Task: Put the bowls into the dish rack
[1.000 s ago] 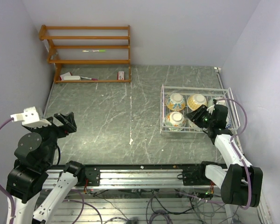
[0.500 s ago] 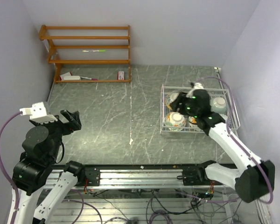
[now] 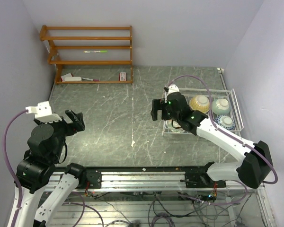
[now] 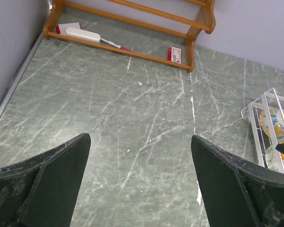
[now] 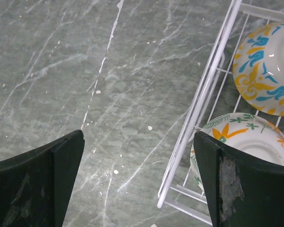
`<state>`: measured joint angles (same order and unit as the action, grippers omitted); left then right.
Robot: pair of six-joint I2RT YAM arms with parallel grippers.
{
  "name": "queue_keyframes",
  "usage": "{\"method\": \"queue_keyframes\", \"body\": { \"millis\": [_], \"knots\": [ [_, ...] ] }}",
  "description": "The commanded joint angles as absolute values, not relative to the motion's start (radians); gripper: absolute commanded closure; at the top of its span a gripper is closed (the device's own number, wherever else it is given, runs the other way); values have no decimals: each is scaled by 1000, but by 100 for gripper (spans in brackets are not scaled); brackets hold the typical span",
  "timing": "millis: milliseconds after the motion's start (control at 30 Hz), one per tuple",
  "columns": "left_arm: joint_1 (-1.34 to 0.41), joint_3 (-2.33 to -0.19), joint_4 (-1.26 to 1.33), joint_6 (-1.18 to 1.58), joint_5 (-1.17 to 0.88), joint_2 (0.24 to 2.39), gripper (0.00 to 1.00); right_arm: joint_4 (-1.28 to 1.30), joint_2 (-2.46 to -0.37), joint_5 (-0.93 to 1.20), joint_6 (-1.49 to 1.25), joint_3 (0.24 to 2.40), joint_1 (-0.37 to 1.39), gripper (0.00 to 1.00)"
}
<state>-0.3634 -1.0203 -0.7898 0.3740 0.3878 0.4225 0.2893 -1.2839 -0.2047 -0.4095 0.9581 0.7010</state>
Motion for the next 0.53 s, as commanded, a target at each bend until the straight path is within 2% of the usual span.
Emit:
{"method": "queue_keyframes", "body": {
  "millis": [0,167,500],
  "knots": [
    [-356,-1006,-765,377,375,427,2,247,-1207,-253,-373,952,712,0],
    [-356,-997,-757,382,374,434,2,222,-1133,-260,-347,923,712,0],
    [-356,-987,-752,384,374,439,2,236,-1115,-294,-337,910,713,0]
  ]
}}
